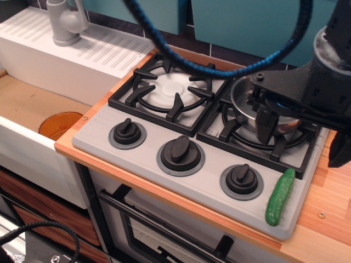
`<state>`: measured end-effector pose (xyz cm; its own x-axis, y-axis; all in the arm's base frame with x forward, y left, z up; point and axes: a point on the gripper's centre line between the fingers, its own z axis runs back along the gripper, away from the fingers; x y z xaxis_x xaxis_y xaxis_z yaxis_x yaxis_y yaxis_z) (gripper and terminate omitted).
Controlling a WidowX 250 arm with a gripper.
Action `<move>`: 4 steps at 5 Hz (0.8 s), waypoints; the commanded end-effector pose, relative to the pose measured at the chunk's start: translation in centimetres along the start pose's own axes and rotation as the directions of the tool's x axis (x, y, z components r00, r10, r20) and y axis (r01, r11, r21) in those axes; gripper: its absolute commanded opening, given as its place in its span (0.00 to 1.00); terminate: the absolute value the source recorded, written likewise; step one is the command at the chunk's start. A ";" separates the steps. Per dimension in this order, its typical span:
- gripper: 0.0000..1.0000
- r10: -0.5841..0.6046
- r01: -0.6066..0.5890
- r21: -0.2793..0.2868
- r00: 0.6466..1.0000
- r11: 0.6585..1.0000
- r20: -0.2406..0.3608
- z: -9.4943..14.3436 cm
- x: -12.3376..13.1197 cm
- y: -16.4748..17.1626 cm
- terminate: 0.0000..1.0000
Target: Put pickle in pot or pan an put pot or pan on stove
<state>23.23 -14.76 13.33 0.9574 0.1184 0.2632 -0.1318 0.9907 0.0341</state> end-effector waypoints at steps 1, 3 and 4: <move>1.00 0.000 0.000 0.000 1.000 1.000 0.000 0.0 0.0 0.0 0.00; 1.00 0.025 -0.022 -0.050 0.997 0.998 0.073 -4.6 0.2 -0.4 0.00; 1.00 0.028 -0.021 -0.066 0.994 0.998 0.108 -6.4 0.4 -0.2 0.00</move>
<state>24.75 -14.19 6.26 0.9301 0.1257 0.3451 -0.1299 0.9915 -0.0110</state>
